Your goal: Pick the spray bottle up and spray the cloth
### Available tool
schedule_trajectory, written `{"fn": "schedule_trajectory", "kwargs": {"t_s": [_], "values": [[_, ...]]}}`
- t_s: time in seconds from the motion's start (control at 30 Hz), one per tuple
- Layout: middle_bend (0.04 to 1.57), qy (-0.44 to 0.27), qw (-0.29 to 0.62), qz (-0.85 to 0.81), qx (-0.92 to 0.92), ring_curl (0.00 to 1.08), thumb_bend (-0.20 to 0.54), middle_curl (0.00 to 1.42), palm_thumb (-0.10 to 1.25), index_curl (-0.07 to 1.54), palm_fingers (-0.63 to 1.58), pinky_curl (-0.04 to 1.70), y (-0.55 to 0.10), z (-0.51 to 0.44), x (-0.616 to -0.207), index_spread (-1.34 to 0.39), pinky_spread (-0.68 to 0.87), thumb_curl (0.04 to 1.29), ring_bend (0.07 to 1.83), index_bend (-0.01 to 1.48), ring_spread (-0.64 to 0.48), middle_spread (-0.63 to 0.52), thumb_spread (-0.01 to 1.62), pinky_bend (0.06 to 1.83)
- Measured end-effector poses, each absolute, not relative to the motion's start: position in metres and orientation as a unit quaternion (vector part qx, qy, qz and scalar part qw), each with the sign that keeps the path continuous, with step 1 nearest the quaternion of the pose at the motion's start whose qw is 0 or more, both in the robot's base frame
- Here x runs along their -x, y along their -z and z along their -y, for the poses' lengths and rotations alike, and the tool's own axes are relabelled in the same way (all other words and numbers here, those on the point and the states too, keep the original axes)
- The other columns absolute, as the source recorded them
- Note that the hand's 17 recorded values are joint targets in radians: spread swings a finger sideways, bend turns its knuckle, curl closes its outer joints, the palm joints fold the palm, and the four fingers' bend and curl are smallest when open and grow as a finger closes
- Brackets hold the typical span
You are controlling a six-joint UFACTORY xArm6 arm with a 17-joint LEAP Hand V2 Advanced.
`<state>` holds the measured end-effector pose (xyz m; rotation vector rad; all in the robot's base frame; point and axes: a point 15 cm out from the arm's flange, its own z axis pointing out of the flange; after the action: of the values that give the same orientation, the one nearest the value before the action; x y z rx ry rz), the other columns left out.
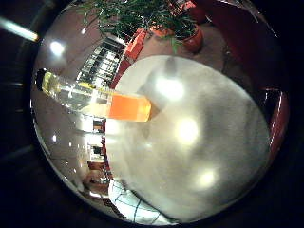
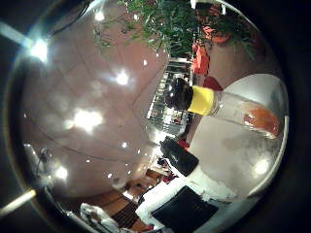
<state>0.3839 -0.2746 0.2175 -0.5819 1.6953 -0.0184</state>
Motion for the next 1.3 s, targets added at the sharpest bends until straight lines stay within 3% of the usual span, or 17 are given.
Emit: {"fn": "schedule_trajectory", "kwargs": {"t_s": [0.17, 0.27, 0.33, 0.47, 0.53, 0.6, 0.7, 0.83, 1.03, 1.3], "values": [[0.3, 0.005, 0.616, -0.74, 0.27, 0.28, -0.019, 0.37, 0.61, 0.28, 0.19, 0.31, -0.216, 0.262, -0.412, -0.11, 0.38, 0.35, 0.5, 0.16, 0.21, 0.18, 1.12, 0.31], [0.39, 0.004, 0.613, -0.74, 0.276, 0.29, -0.011, 0.4, 0.67, 0.28, 0.35, 0.29, -0.215, 0.254, -0.434, -0.12, 0.36, 0.36, 0.57, 0.16, 0.15, 0.1, 1.1, 0.28], [0.45, -0.002, 0.615, -0.738, 0.277, 0.31, 0.007, 0.42, 0.74, 0.28, 0.56, 0.28, -0.214, 0.245, -0.446, -0.15, 0.31, 0.37, 0.69, 0.16, 0.06, 0.04, 1.1, 0.3], [0.63, -0.021, 0.624, -0.733, 0.269, 0.4, 0.034, 0.5, 0.92, 0.32, 1.16, 0.36, -0.217, 0.228, -0.467, -0.27, 0.0, 0.39, 0.91, 0.22, -0.14, -0.1, 1.12, 0.61], [0.76, -0.033, 0.626, -0.732, 0.267, 0.44, 0.033, 0.56, 0.96, 0.42, 1.39, 0.43, -0.216, 0.218, -0.473, -0.3, -0.17, 0.39, 1.0, 0.44, -0.16, -0.12, 1.16, 0.76], [0.93, -0.048, 0.626, -0.73, 0.27, 0.48, 0.025, 0.61, 1.0, 0.53, 1.42, 0.49, -0.216, 0.205, -0.479, -0.28, -0.26, 0.39, 1.1, 0.66, -0.16, -0.12, 1.21, 0.9], [1.08, -0.058, 0.627, -0.728, 0.27, 0.53, 0.015, 0.65, 1.03, 0.64, 1.37, 0.58, -0.216, 0.198, -0.481, -0.25, -0.26, 0.4, 1.24, 0.89, -0.16, -0.11, 1.25, 1.08], [1.24, -0.06, 0.63, -0.721, 0.282, 0.59, -0.006, 0.69, 1.04, 0.71, 1.24, 0.71, -0.225, 0.188, -0.486, -0.21, -0.22, 0.43, 1.39, 1.06, -0.17, -0.11, 1.27, 1.23], [1.32, -0.092, 0.636, -0.691, 0.331, 0.61, -0.007, 0.68, 1.06, 0.73, 1.19, 0.85, -0.264, 0.151, -0.489, -0.19, -0.18, 0.48, 1.45, 1.16, -0.16, -0.1, 1.26, 1.25], [1.36, -0.111, 0.521, -0.686, 0.495, 0.6, -0.009, 0.65, 1.06, 0.71, 1.18, 1.0, -0.299, 0.126, -0.453, -0.18, -0.17, 0.52, 1.47, 1.19, -0.16, -0.09, 1.24, 1.19]]}}
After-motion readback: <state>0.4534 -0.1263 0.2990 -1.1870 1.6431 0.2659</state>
